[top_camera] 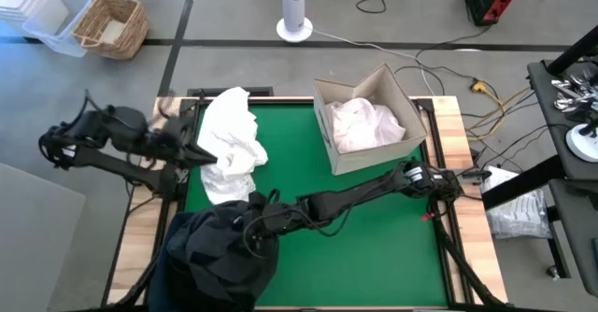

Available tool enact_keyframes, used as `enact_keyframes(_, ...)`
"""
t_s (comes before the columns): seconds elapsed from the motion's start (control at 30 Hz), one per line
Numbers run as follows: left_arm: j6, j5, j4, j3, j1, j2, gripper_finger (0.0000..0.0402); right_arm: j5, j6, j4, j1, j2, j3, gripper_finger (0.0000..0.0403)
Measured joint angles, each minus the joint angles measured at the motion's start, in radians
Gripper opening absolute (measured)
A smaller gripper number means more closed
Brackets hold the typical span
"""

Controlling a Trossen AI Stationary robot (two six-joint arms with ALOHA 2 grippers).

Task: Sort clothes
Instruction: Put the black shorts into the blue laundry organizer

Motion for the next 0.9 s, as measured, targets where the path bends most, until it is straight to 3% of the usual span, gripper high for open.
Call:
enact_keyframes(0.17,-0.017,0.014,0.0,-0.082,-0.062,0.005,0.0,0.0,-0.067,-0.048,0.0,-0.034,-0.001,0.0261)
enact_keyframes(0.3,0.005,-0.1,0.002,-0.103,-0.133,-0.004,0.0,0.002,-0.091,-0.099,0.0,-0.07,-0.001,0.0278)
enact_keyframes(0.43,0.028,-0.15,0.022,-0.103,-0.213,-0.001,0.0,0.001,-0.094,-0.167,-0.001,-0.109,-0.001,0.0287)
enact_keyframes(0.7,-0.007,-0.385,0.034,-0.102,-0.468,0.077,0.0,0.001,-0.098,-0.41,0.0,-0.236,-0.001,0.0283)
enact_keyframes(0.9,-0.096,-0.426,0.034,-0.076,-0.583,0.189,0.0003,0.002,-0.062,-0.674,0.0,-0.354,-0.001,0.0267)
